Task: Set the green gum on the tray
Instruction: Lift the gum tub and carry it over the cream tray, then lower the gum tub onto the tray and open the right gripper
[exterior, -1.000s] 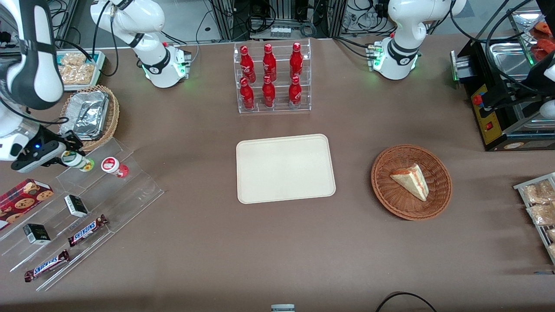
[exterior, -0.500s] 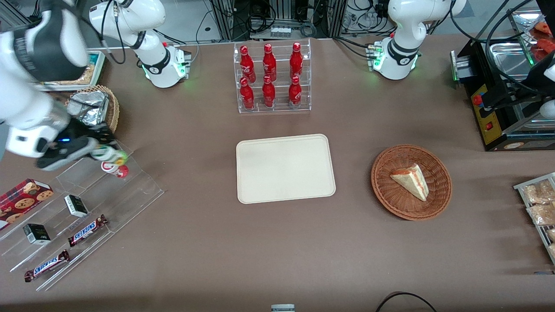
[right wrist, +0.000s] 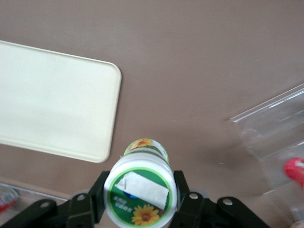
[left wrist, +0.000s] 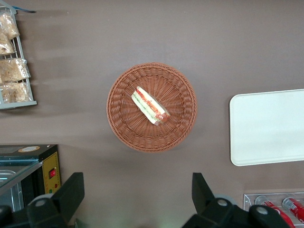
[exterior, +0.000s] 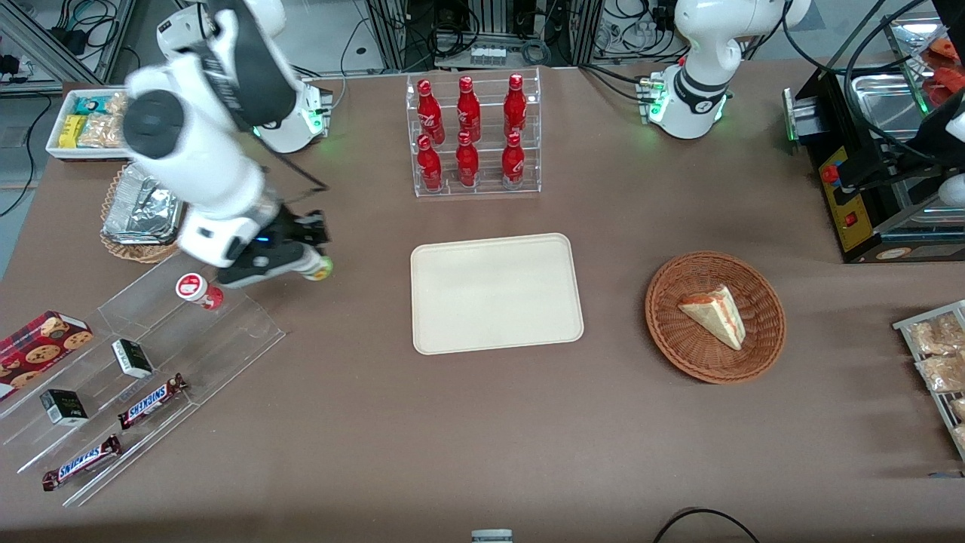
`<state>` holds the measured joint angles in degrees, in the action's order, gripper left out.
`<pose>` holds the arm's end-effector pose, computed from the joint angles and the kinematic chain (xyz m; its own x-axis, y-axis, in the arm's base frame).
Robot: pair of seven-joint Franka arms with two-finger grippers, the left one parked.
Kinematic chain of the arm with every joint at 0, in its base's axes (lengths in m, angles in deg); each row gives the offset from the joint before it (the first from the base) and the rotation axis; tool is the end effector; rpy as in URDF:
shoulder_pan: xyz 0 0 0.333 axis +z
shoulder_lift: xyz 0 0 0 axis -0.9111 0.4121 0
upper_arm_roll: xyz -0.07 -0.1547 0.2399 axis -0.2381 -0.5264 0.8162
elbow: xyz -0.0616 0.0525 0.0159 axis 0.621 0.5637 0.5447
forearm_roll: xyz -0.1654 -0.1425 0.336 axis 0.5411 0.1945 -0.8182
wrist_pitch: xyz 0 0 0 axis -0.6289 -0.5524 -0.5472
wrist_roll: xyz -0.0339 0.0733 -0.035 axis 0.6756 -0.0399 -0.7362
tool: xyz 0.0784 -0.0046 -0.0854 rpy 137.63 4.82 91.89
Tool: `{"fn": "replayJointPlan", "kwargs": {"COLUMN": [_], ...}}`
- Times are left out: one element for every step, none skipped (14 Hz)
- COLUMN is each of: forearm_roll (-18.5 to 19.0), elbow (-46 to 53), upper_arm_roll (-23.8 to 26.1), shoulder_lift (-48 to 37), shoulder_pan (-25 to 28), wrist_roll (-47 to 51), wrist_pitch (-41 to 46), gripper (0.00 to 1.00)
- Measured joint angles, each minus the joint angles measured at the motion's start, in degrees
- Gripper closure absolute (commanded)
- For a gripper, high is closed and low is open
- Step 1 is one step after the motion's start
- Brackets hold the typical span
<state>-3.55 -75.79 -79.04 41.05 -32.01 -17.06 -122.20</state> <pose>0.5360 0.2586 0.4602 0.9756 0.2170 -0.0318 0.2163 -0.9760 -0.0248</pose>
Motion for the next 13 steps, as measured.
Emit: {"fn": "replayJointPlan", "kwargs": {"forearm_roll": [0.0,0.0,-0.2,-0.6,-1.0,-1.1,-1.1,-1.1,-1.1,-1.1,-1.1,-1.1,-1.1], "elbow": [2.0,4.3,6.7,8.8,10.2,11.1,11.6,12.0,12.2,12.5,12.8,13.2,13.6], "upper_arm_roll": [0.0,0.0,0.0,0.0,0.1,0.1,0.0,0.0,0.0,0.0,0.0,0.0,-0.1], "shoulder_lift": [2.8,6.0,9.5,13.1,16.5,19.8,22.7,25.2,27.3,29.3,30.9,32.4,33.4], "shoulder_pan": [2.4,4.8,7.2,9.5,11.6,13.4,14.7,15.6,16.4,17.4,18.2,19.0,19.5], "wrist_roll": [4.6,9.2,13.3,17.0,20.1,22.6,24.5,26.0,27.3,28.7,30.1,31.3,32.0], "wrist_pitch": [-0.1,-0.5,-1.7,-3.6,-6.4,-10.0,-13.3,-16.1,-18.5,-21.1,-23.2,-24.6,-25.3], "gripper": [1.0,1.0,1.0,1.0,1.0,1.0,1.0,1.0,1.0,1.0,1.0,1.0,1.0]}}
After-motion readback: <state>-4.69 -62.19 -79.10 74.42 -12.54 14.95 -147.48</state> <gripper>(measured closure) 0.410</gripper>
